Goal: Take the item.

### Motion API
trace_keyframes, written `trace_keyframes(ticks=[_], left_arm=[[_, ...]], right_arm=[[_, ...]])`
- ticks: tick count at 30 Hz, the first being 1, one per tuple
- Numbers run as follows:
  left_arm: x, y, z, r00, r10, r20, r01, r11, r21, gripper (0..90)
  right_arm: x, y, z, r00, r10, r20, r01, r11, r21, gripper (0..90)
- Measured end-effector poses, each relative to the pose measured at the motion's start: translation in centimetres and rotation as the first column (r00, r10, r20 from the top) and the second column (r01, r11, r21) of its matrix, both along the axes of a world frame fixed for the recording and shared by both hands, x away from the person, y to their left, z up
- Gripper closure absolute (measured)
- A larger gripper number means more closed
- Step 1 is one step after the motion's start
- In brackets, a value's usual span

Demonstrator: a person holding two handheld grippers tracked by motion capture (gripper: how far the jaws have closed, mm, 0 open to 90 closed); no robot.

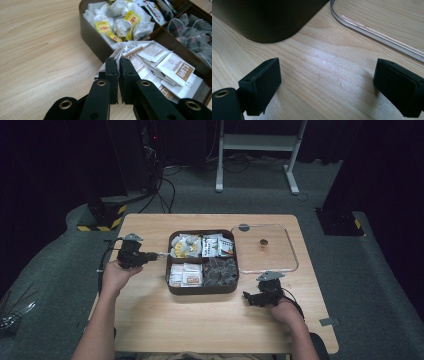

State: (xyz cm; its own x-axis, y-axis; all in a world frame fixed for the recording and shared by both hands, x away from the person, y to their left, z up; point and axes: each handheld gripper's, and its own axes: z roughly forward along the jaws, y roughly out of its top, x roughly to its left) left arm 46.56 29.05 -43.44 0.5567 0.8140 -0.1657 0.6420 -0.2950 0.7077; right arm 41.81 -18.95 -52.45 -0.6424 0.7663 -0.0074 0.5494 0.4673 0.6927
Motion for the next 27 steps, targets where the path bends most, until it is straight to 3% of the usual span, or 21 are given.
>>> trace_keyframes(ticks=[14, 27], left_arm=[[1.2, 1.6, -2.2, 0.9969, 0.068, -0.040, -0.067, 0.9975, 0.022, 86.1], [2.6, 1.3, -4.3, 0.9916, 0.084, -0.098, -0.078, 0.9949, 0.064, 86.0]], right_arm=[[0.0, 0.0, 0.0, 1.0000, -0.001, 0.001, 0.001, 1.0000, 0.000, 7.6], [0.0, 0.0, 0.0, 1.0000, -0.002, 0.000, 0.002, 1.0000, 0.002, 7.7]])
